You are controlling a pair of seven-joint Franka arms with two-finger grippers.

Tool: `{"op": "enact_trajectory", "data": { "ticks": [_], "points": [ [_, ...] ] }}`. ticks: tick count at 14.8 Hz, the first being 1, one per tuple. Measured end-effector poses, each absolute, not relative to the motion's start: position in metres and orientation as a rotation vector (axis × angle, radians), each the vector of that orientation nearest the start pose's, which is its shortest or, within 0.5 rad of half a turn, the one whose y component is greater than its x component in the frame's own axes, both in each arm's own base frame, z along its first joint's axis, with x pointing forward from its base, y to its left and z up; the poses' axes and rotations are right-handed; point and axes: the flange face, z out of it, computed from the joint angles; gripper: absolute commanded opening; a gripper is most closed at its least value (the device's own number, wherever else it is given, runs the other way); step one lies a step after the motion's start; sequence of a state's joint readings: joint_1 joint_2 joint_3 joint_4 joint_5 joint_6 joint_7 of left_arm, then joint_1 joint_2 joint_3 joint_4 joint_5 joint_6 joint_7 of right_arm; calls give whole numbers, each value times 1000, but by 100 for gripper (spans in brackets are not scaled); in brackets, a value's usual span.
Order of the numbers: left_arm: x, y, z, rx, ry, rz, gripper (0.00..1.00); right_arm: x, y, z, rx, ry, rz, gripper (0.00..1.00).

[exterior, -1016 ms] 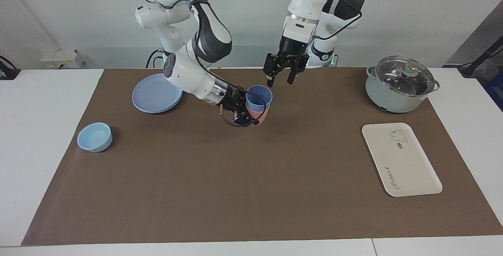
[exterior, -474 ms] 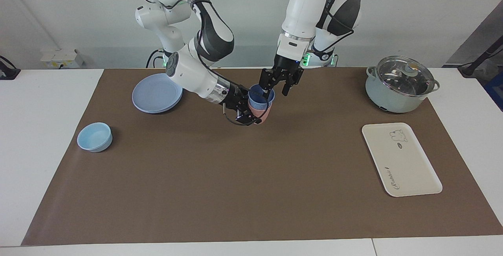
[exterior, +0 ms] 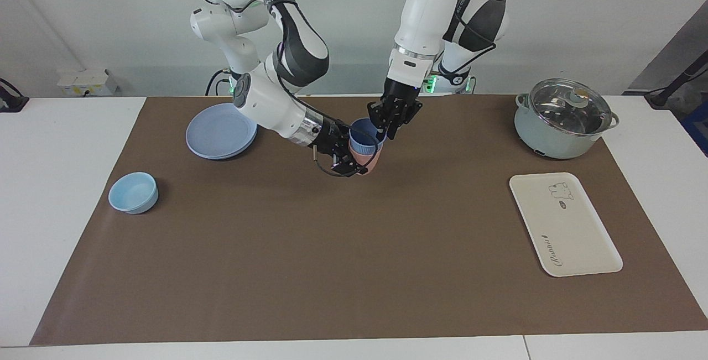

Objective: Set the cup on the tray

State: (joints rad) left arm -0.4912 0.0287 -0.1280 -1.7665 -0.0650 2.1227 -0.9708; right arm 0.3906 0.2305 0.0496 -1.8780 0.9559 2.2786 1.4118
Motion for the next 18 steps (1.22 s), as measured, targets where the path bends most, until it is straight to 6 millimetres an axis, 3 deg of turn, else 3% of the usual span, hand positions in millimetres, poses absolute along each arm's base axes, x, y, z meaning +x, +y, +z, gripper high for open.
{"op": "enact_trajectory", "data": {
  "ticks": [2,7,11,14,18],
  "points": [
    [491,-349,583,-3339,-641,-301,0,567,287,416,-1748,1735,688,0],
    [488,-332,646,-3313,-658,-262,0,570,277,427,-1729,1732,668,0],
    [500,-285,676,-3266,-735,-237,0,581,247,440,-1678,1752,637,0],
    [531,-219,673,-3266,-701,-247,0,590,220,436,-1640,1790,630,0],
    [571,-76,641,-3280,-631,-260,0,603,154,415,-1617,1828,661,0]
  ]
}}
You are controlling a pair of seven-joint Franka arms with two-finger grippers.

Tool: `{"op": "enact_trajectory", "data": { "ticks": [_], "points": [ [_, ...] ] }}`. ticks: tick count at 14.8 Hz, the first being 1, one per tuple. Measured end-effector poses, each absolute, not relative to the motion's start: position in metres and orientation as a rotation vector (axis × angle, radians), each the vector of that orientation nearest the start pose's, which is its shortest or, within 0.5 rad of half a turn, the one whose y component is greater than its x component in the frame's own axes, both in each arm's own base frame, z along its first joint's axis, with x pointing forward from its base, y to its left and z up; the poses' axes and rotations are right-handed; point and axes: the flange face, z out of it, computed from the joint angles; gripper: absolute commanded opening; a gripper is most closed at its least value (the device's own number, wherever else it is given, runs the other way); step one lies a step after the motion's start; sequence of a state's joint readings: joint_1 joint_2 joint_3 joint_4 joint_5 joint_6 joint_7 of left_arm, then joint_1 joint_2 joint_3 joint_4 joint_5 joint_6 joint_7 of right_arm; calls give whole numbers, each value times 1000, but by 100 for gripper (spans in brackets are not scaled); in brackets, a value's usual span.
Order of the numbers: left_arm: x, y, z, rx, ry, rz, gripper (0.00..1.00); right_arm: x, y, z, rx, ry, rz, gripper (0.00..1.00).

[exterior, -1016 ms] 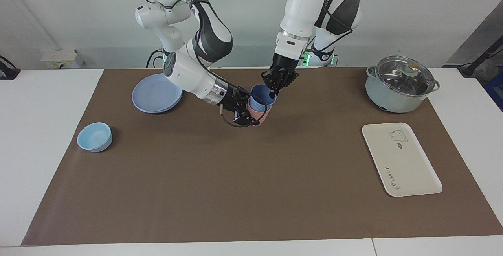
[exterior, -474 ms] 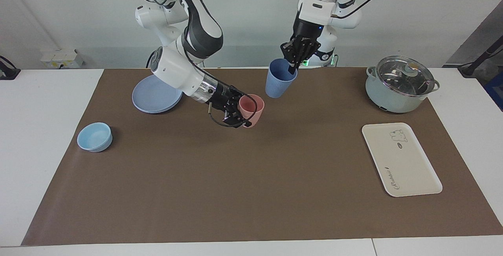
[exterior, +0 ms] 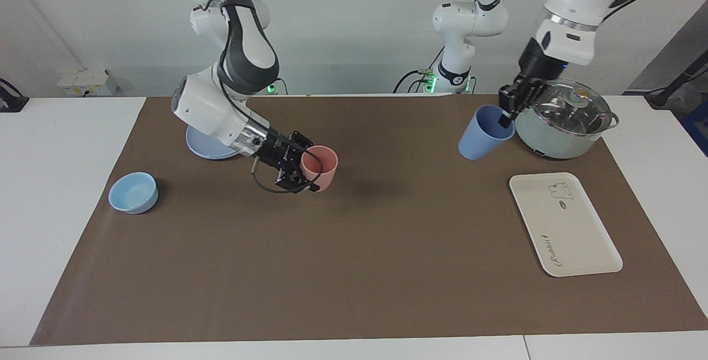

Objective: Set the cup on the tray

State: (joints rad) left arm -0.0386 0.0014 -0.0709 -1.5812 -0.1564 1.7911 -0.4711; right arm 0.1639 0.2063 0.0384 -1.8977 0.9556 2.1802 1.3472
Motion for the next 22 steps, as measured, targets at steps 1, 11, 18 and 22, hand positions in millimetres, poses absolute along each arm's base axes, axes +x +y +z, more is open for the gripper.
{"op": "enact_trajectory", "data": {
  "ticks": [1,11,18,22],
  "points": [
    [576,-53,630,-3276,-613,-282,0,606,136,407,-1633,1813,662,0],
    [641,164,438,-3237,-455,-447,0,605,-37,280,-1685,1717,715,0],
    [631,181,406,-3232,-481,-409,4,609,-70,268,-1664,1713,750,0],
    [617,178,396,-3217,-486,-427,100,609,-71,264,-1668,1713,753,25]
  ]
}}
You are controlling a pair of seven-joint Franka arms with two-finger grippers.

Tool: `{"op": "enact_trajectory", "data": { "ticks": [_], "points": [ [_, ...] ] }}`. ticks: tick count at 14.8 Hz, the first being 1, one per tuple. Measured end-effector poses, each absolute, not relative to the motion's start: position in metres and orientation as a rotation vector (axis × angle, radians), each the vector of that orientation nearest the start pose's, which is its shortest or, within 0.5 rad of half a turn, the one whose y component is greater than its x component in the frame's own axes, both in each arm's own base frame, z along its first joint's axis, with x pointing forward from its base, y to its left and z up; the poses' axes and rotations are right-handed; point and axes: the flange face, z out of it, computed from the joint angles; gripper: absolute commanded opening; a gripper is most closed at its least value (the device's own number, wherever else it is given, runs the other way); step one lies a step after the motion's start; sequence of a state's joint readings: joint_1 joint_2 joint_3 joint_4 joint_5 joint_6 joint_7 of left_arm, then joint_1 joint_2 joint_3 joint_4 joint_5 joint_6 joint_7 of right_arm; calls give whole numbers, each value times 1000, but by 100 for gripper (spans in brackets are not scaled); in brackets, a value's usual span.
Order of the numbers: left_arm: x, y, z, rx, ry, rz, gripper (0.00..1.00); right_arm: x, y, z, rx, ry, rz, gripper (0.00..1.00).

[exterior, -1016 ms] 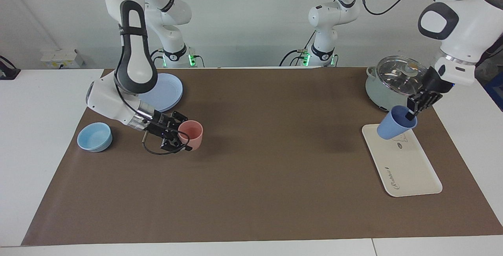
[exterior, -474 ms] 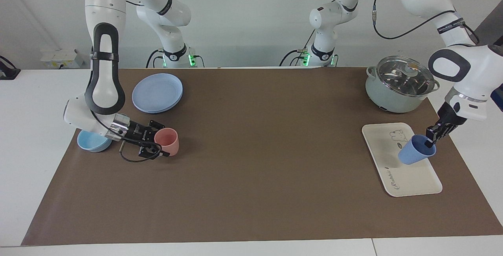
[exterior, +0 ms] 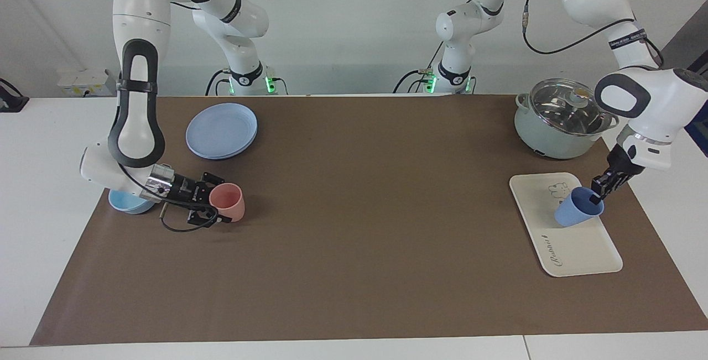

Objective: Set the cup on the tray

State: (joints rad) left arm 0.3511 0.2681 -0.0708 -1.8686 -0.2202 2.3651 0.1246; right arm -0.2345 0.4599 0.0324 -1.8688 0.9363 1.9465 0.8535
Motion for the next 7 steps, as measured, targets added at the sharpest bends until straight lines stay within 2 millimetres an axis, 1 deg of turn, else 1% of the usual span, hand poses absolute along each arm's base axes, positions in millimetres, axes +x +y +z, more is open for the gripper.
{"op": "enact_trajectory", "data": {
  "ticks": [1,2,3,5,7],
  "points": [
    [615,176,396,-3215,-482,-433,100,608,-72,262,-1665,1717,753,83],
    [615,174,398,-3214,-475,-442,100,607,-74,259,-1661,1732,739,93],
    [616,171,402,-3215,-462,-454,100,607,-78,256,-1657,1754,711,96],
    [618,158,419,-3212,-399,-487,100,605,-82,251,-1654,1779,681,99],
    [616,140,448,-3186,-261,-441,100,604,-88,250,-1655,1791,669,99]
  ]
}}
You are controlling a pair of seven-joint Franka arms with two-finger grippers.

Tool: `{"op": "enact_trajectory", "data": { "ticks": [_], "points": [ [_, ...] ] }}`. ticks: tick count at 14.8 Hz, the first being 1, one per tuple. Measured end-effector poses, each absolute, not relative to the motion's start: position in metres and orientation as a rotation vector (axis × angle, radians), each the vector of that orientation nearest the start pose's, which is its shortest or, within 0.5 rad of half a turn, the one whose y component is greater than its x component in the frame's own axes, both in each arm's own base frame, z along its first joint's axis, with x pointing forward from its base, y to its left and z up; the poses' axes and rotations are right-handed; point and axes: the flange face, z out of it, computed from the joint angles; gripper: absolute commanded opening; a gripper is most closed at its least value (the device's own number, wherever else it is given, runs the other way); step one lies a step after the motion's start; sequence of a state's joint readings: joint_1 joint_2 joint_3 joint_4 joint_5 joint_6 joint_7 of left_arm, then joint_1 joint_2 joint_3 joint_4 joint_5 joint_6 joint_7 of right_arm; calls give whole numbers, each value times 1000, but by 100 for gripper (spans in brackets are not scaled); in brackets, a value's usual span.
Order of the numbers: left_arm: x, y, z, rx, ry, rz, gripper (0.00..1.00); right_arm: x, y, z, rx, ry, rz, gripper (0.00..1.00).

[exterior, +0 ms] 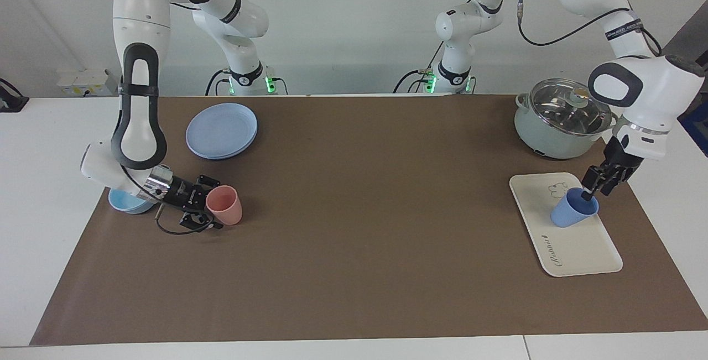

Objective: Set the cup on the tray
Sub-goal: 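Open the left gripper to release the cup on the tray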

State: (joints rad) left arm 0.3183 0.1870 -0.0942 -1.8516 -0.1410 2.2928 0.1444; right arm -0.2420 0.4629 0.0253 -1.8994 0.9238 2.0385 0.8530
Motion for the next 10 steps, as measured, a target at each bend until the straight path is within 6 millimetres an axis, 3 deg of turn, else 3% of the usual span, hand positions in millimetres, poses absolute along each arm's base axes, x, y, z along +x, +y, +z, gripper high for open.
{"op": "enact_trajectory", "data": {
  "ticks": [3,6,8,10],
  "points": [
    [606,99,501,-3158,-74,-339,100,603,-99,260,-1717,1795,622,99],
    [580,40,534,-3162,96,-181,100,604,-105,294,-1862,1753,522,99],
    [561,5,537,-3163,191,-73,100,604,-107,330,-2036,1688,412,99],
    [544,-24,526,-3158,257,-6,100,600,-107,373,-2264,1572,269,99]
  ]
}}
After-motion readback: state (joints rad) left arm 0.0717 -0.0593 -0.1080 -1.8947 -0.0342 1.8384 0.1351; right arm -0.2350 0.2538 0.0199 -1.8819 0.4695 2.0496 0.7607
